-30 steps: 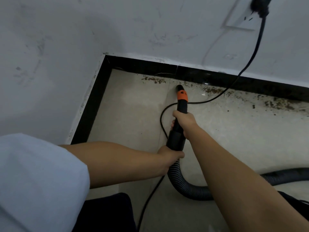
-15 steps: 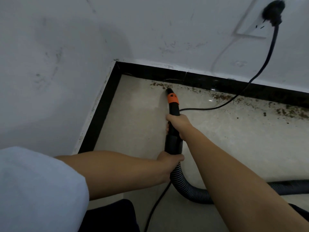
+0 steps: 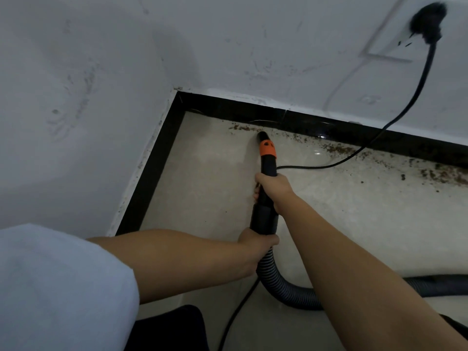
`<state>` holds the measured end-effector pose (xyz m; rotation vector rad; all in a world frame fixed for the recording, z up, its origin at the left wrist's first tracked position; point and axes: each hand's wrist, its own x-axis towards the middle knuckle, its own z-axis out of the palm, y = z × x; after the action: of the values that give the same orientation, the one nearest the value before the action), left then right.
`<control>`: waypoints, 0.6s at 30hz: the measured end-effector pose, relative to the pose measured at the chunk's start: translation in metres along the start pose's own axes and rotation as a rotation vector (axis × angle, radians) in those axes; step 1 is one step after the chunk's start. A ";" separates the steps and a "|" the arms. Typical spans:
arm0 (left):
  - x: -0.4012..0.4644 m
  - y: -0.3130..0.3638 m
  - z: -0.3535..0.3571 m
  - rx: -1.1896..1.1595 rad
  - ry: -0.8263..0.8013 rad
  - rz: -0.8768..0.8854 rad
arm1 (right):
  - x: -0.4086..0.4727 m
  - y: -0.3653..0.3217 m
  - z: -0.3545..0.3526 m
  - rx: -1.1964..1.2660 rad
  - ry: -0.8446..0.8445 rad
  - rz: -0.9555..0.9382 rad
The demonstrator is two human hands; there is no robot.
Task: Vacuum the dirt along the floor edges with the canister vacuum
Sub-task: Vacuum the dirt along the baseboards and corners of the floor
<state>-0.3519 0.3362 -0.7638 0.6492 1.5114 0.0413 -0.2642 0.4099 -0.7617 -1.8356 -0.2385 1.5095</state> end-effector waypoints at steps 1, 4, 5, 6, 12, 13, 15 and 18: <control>0.001 0.000 0.003 0.022 -0.008 0.001 | -0.001 0.001 -0.005 0.014 0.017 0.001; 0.000 -0.003 0.011 0.089 -0.035 -0.001 | -0.004 0.006 -0.019 0.061 0.060 0.011; 0.000 -0.004 0.013 0.102 -0.041 0.004 | -0.004 0.008 -0.022 0.075 0.072 0.013; 0.000 -0.003 0.014 0.111 -0.042 0.008 | -0.005 0.008 -0.024 0.085 0.084 0.012; -0.003 0.007 0.012 0.087 -0.032 0.047 | 0.002 -0.001 -0.019 0.069 0.074 -0.004; -0.002 0.007 0.011 0.062 -0.020 0.051 | 0.003 -0.003 -0.015 0.041 0.056 -0.006; -0.001 0.007 0.007 0.013 0.012 0.048 | 0.005 -0.005 -0.005 -0.015 0.030 -0.008; 0.003 0.005 -0.006 0.004 0.030 0.036 | 0.005 -0.007 0.011 -0.049 -0.010 -0.011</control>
<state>-0.3556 0.3435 -0.7636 0.6814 1.5288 0.0752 -0.2708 0.4222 -0.7620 -1.8625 -0.2930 1.5182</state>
